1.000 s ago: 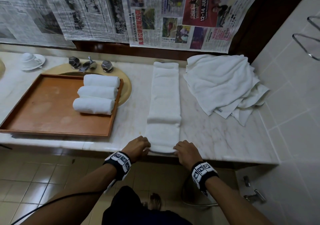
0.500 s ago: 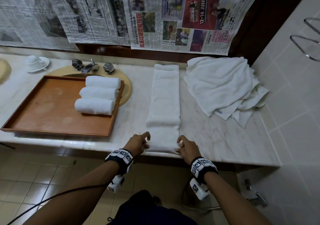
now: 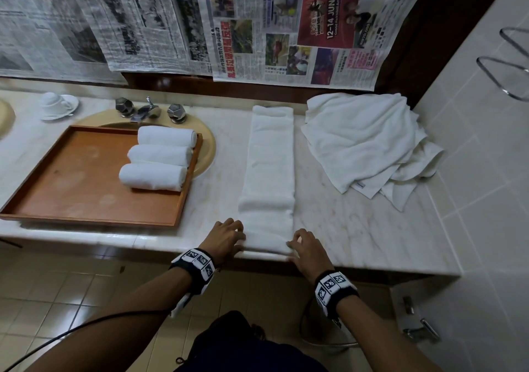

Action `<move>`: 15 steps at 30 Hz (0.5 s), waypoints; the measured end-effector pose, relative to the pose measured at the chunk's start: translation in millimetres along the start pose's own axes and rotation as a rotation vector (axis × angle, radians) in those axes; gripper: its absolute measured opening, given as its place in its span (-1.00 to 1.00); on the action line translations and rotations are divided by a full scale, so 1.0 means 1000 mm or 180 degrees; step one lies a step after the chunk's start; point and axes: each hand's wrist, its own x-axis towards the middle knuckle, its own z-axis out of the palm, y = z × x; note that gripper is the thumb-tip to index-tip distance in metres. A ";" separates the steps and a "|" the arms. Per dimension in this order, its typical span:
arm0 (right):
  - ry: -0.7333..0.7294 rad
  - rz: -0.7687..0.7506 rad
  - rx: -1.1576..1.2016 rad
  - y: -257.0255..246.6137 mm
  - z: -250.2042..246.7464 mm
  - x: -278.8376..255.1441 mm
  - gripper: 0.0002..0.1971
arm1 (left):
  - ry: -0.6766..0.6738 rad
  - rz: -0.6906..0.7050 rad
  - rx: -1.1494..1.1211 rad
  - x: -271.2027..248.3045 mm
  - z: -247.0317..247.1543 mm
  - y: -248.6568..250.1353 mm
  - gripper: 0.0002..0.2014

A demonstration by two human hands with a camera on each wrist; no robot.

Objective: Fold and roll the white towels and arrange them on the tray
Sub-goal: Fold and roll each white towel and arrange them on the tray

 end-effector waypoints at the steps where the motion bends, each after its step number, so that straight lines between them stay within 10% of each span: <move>1: -0.0057 0.0076 0.0077 0.001 0.001 0.003 -0.62 | 0.0044 0.0041 -0.0082 0.000 0.001 0.000 -0.80; 15: -0.0261 0.0710 0.0648 -0.003 -0.020 0.025 -0.81 | -0.0080 -0.0790 -0.1404 0.005 -0.006 0.008 -0.75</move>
